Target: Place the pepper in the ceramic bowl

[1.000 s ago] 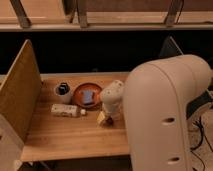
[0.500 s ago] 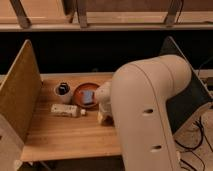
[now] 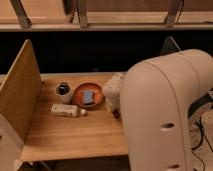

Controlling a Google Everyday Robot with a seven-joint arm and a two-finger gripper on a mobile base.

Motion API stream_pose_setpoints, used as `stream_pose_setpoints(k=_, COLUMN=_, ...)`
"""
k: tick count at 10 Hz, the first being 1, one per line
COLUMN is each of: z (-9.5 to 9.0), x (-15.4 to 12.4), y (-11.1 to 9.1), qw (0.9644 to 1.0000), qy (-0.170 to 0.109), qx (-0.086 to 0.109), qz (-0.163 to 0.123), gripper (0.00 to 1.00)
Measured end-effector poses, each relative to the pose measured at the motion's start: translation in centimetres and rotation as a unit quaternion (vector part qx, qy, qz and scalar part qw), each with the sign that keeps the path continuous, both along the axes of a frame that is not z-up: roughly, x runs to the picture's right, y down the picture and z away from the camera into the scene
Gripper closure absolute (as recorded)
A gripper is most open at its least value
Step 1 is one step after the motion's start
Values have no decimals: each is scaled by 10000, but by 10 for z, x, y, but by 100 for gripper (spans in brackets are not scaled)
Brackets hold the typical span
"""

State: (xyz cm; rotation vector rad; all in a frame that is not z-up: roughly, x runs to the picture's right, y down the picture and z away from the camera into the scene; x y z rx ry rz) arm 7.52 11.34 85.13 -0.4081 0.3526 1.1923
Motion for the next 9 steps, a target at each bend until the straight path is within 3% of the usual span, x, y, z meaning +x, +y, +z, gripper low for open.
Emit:
stream_pose_setpoints(k=2, z=-18, x=46, y=-27, qw=9970, qy=340, qx=539, qz=440, gripper=100)
stream_pose_setpoints(k=3, z=-23, x=59, y=-38, qw=9950, qy=379, qx=745, qz=549, gripper=100)
stream_pose_setpoints(k=4, z=-31, x=65, y=-58, qw=9919, qy=277, qx=1095, qz=575, gripper=100)
stream_pose_setpoints(k=5, z=-36, x=58, y=-77, qw=9892, qy=68, qx=1391, qz=450, gripper=100)
stream_pose_setpoints(k=7, z=-46, x=21, y=-108, qw=9811, qy=-465, qx=1878, qz=-73, gripper=100)
stream_pose_setpoints(k=9, z=-48, x=-22, y=-116, qw=9709, qy=-961, qx=2086, qz=-678, gripper=100)
